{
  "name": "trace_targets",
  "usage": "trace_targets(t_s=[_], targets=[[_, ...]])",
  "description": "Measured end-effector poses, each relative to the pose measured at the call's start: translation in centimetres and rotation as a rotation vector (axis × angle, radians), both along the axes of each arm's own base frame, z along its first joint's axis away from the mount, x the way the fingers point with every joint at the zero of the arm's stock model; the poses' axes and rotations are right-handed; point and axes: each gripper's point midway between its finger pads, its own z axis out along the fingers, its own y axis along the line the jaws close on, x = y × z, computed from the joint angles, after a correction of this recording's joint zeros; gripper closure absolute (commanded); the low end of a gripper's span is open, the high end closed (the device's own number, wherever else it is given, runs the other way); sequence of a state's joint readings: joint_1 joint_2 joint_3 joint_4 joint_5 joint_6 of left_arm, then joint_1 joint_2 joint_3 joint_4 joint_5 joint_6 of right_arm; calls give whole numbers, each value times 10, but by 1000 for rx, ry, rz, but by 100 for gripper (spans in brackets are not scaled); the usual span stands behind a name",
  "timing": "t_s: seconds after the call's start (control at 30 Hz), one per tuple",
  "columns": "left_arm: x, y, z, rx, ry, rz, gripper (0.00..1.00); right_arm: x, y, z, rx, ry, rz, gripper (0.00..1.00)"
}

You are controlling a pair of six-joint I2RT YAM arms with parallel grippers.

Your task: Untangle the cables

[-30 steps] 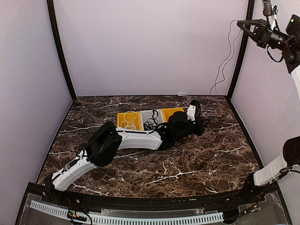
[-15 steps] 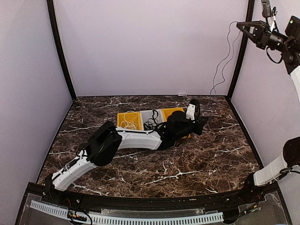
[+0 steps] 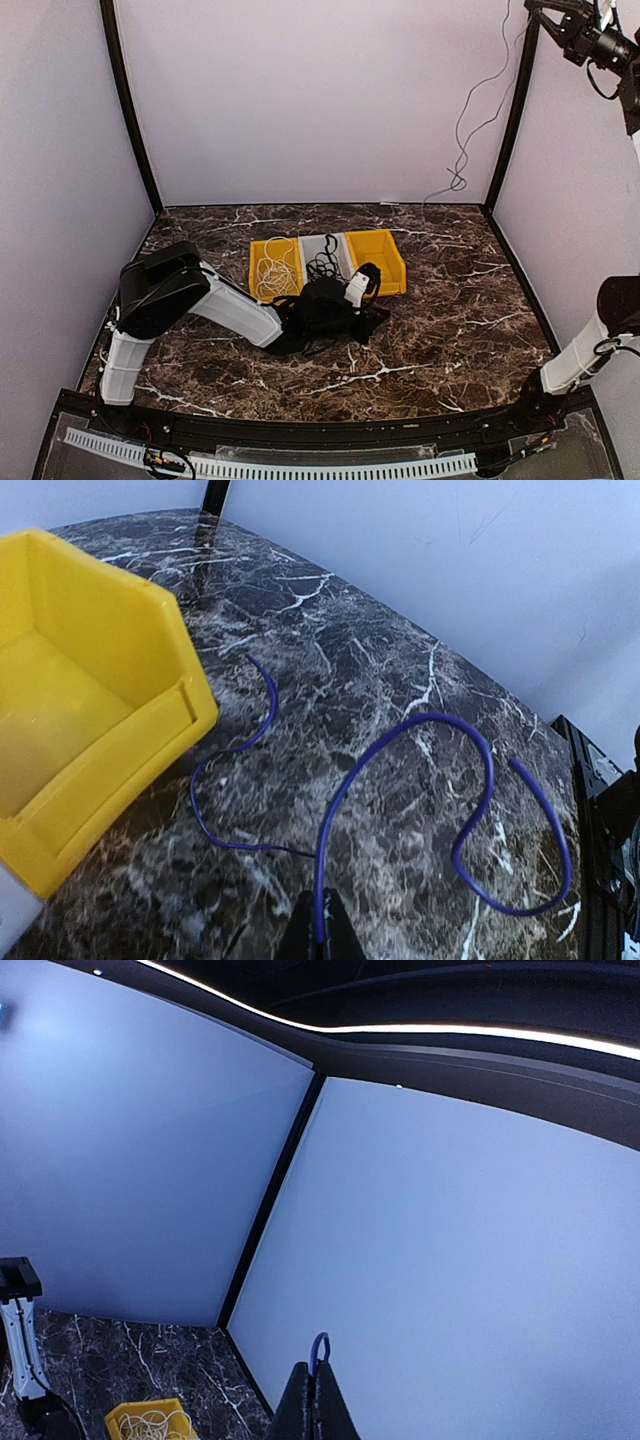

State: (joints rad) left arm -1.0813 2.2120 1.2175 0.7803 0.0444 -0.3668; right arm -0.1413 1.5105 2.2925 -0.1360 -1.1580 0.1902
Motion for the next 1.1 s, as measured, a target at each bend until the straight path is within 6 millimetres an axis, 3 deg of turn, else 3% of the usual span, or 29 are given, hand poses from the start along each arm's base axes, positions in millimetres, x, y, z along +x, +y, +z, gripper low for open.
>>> trace_targets(t_s=[0.2, 0.5, 0.73, 0.93, 1.1], targets=[[-12, 36, 6, 13, 10, 52, 100, 12, -2, -4, 15, 22, 12, 100], [-21, 71, 37, -3, -21, 107, 100, 73, -2, -68, 30, 224, 21, 100], [-27, 93, 53, -17, -33, 138, 100, 89, 36, -101, -8, 284, 71, 100], [-30, 108, 35, 32, 4, 164, 92, 99, 62, -117, -36, 296, 107, 100], [-32, 119, 24, 64, 39, 194, 81, 121, 83, -146, -61, 348, 121, 100]])
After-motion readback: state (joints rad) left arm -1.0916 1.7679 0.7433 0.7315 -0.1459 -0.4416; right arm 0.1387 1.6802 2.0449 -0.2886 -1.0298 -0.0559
